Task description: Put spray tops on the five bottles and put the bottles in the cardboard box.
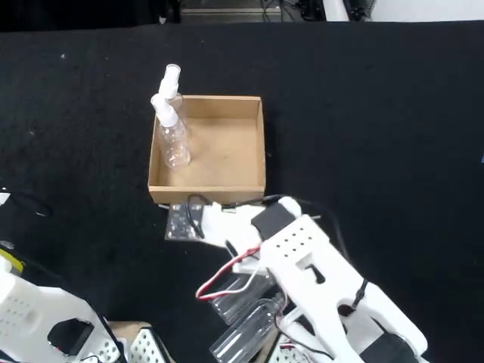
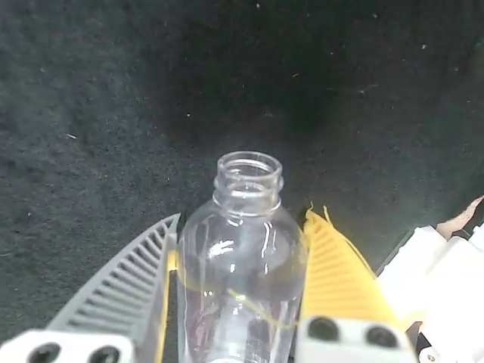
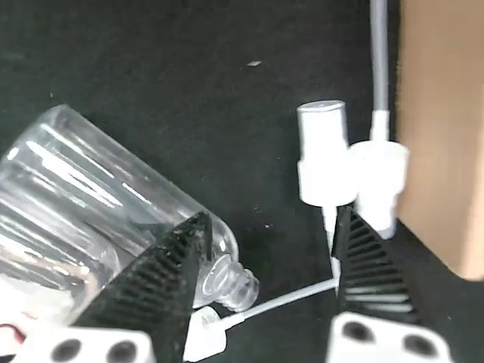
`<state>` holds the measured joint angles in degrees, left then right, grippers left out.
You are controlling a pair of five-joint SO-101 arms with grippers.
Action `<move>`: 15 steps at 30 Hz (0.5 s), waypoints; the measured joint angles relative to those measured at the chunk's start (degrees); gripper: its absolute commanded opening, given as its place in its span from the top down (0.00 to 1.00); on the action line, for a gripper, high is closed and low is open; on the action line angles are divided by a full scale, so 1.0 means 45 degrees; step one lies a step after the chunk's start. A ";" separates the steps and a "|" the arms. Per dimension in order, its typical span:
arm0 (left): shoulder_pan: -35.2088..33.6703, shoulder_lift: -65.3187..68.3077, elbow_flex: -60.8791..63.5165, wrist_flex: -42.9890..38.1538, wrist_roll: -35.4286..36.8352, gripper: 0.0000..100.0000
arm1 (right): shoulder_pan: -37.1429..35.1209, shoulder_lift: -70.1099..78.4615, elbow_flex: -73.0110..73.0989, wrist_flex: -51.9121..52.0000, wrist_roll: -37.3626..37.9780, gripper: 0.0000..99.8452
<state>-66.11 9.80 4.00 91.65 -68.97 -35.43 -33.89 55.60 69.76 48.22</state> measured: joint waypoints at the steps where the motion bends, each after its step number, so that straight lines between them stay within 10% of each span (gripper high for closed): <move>1: 0.0000 0.0000 0.0000 0.0020 0.0000 0.96 | 0.0000 0.0000 0.0254 -0.0274 0.0039 0.75; 15: 0.0000 0.0000 0.0000 0.0020 0.0000 0.96 | 0.0000 -0.0020 0.1035 -0.2129 0.0137 0.75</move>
<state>-66.11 9.80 4.00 91.74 -68.97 -35.43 -33.98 60.26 60.18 48.84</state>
